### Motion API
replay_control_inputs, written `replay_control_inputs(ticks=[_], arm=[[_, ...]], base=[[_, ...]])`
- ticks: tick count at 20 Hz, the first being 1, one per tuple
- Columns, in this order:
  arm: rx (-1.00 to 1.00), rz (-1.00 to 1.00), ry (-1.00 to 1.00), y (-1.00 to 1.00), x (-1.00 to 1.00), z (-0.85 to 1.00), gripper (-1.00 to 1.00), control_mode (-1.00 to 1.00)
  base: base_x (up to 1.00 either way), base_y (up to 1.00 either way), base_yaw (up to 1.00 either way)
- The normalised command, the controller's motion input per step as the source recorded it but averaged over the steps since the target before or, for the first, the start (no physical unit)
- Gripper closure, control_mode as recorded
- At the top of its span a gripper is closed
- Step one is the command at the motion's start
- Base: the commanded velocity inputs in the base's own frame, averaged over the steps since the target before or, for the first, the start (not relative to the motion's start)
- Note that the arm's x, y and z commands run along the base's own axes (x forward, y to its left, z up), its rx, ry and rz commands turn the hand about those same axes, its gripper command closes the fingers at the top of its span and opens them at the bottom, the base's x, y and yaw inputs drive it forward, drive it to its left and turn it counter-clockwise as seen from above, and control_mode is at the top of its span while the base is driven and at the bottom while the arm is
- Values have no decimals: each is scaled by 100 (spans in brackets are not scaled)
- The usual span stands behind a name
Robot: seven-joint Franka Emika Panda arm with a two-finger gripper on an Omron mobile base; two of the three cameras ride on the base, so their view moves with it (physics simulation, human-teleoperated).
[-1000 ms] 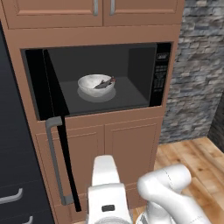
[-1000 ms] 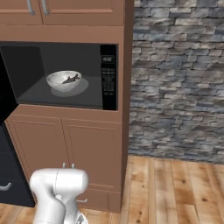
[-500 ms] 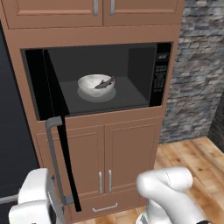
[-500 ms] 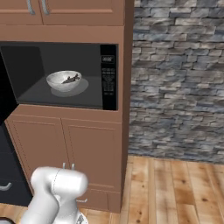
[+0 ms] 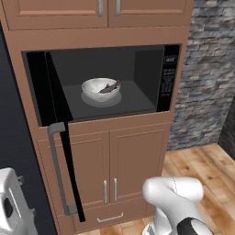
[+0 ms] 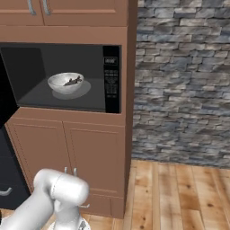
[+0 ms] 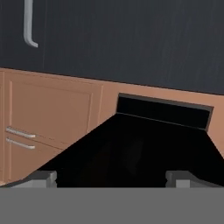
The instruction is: Remove the banana from the bowl and place it on the small plate. Then place the bowl with only the fish in the microwave, close the door, and press the start button to microwave the fish.
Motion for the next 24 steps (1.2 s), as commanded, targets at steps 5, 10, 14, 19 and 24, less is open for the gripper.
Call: replay_control_inputs(ticks=[5,10,14,19,24], arm=[[0,0,2,36,60,-26,-100,-100],[0,0,0,24,58,-37,-100,-100],[0,0,0,-3,51,-29,-100,-100],[5,0,0,-35,47,-22,-100,-100],[5,0,0,-20,47,-7,-100,-100]], base=[[0,0,0],[0,0,0],[0,0,0],[0,0,0],[0,0,0]])
